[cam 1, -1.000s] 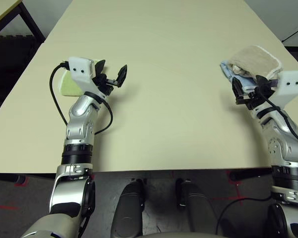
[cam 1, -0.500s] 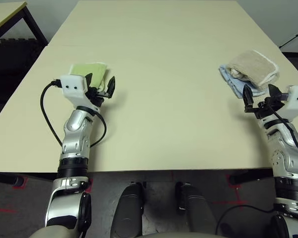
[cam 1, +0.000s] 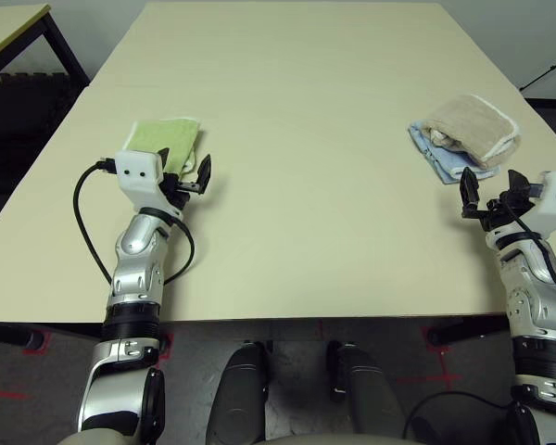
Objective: Fold the towel and set it aside.
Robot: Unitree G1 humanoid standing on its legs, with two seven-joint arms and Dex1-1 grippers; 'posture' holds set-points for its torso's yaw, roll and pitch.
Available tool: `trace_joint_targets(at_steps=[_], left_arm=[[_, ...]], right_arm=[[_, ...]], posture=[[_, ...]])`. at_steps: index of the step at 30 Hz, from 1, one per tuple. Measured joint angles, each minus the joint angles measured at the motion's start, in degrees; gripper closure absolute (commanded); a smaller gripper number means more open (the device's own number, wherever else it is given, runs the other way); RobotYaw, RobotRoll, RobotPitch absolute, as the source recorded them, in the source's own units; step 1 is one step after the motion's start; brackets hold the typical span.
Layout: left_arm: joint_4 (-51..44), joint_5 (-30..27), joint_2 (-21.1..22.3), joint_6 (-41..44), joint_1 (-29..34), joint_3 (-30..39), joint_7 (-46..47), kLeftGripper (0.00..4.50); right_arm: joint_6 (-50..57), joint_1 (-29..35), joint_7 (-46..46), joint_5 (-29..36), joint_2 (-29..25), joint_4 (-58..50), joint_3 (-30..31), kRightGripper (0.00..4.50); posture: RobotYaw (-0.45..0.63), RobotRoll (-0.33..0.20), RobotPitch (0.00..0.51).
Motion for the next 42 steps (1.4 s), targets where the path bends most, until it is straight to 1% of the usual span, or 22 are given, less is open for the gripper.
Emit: trace_joint_targets(at_steps=[18,42], left_arm=[[-1.28,-0.03,0.00,0.94,0.73,-0.15,0.28,0.00],[-1.15,-0.11,0.00,1.48,0.70,0.12,0.65,0.00]], right_arm=[[-0.14,0.78,-0.03,-0.02,0.29,0.00,0.01,0.05],[-0.85,0.62,-0.27,-0.06,0.63,0.91,0.04,0.05]], posture=[[0.06,0.000,0.152],[0.07,0.000,0.136]])
